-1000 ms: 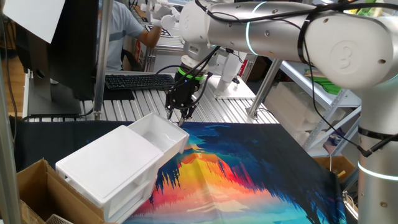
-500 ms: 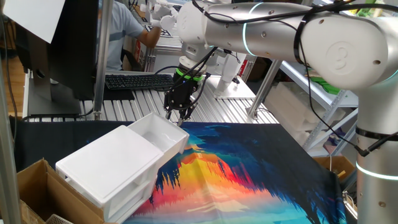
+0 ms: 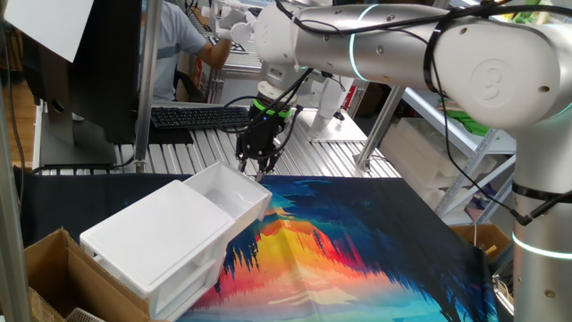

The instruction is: Grasp the handle and close the drawer

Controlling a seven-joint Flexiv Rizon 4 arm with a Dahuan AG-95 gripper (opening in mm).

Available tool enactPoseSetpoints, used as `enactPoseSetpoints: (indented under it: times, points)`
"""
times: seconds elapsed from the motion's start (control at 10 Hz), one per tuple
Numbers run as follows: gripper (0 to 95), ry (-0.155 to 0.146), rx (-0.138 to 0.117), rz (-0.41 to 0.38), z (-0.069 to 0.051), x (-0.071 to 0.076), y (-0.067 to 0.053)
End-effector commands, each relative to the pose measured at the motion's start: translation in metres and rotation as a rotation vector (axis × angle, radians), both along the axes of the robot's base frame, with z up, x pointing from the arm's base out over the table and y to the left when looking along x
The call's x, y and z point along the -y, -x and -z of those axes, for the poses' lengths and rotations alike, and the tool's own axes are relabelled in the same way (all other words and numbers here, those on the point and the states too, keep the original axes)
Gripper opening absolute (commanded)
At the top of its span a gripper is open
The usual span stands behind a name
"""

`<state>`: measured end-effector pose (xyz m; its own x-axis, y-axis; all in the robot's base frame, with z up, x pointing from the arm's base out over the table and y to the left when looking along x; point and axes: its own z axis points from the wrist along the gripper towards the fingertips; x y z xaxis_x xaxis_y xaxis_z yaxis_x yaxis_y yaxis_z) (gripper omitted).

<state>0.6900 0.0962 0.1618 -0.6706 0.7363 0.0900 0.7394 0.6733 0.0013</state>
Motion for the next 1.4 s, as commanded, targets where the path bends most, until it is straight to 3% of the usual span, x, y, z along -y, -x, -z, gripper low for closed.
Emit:
enactPoseSetpoints:
  times: [0.1, 1.4]
  points:
    - [38.0, -0.001, 0.001, -0.003, 0.001, 0.001, 0.000]
    - [38.0, 0.009, 0.013, -0.023, 0.011, -0.001, 0.000]
